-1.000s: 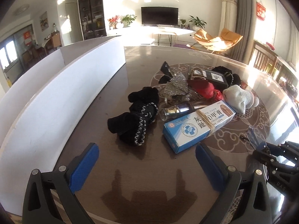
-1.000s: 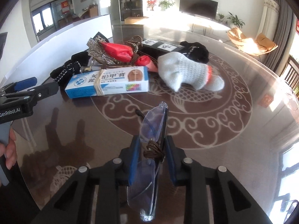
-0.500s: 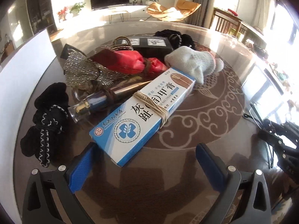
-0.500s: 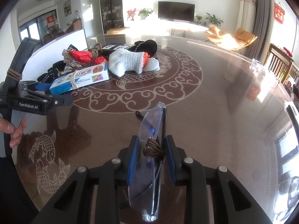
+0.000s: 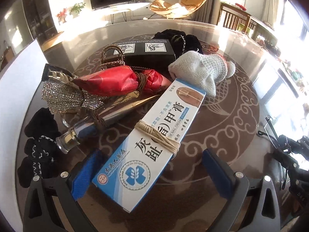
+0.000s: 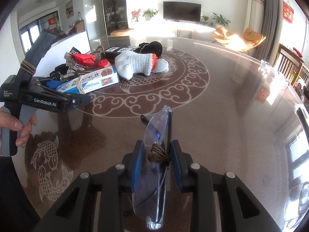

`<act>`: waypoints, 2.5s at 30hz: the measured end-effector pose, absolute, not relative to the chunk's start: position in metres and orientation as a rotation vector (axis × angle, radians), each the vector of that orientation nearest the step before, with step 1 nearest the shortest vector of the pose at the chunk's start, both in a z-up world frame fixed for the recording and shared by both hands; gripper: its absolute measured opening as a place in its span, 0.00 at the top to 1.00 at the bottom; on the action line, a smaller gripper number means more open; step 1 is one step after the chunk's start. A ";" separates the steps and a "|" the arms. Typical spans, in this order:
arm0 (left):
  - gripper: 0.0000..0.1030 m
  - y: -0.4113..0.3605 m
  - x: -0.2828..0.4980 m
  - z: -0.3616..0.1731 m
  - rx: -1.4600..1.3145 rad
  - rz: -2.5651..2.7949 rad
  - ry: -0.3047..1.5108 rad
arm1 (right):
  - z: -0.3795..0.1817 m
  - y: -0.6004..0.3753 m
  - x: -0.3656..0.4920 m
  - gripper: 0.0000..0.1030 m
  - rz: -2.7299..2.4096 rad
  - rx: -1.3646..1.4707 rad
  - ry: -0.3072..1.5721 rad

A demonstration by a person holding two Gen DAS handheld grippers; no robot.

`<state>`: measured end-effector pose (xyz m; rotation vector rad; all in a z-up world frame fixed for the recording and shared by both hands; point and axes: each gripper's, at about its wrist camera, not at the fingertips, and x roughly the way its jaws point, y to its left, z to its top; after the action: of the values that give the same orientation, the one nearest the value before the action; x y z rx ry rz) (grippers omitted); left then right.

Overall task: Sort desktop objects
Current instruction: 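Grasp the blue-and-white nail cream box with the left gripper and lift it, then carry the box and eyeglasses into the cardboard bin and open both grippers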

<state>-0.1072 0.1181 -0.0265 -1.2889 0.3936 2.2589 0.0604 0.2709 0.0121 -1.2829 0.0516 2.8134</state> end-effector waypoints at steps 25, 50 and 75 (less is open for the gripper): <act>0.58 0.161 -0.055 -0.006 -1.252 2.156 0.421 | 0.023 0.303 0.052 0.78 2.797 -1.556 -0.022; 0.57 -0.188 -0.049 0.155 -1.067 2.859 -0.126 | 0.171 0.093 -0.050 0.85 3.395 -1.435 0.033; 0.20 -0.258 -0.154 0.034 -1.791 2.787 0.208 | 0.058 -0.172 -0.204 0.35 3.187 -1.506 -1.126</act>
<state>-0.1542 -0.2585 0.0340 -1.7911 0.2079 2.7867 -0.2043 -0.1723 0.0580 -1.5056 -1.1256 3.1871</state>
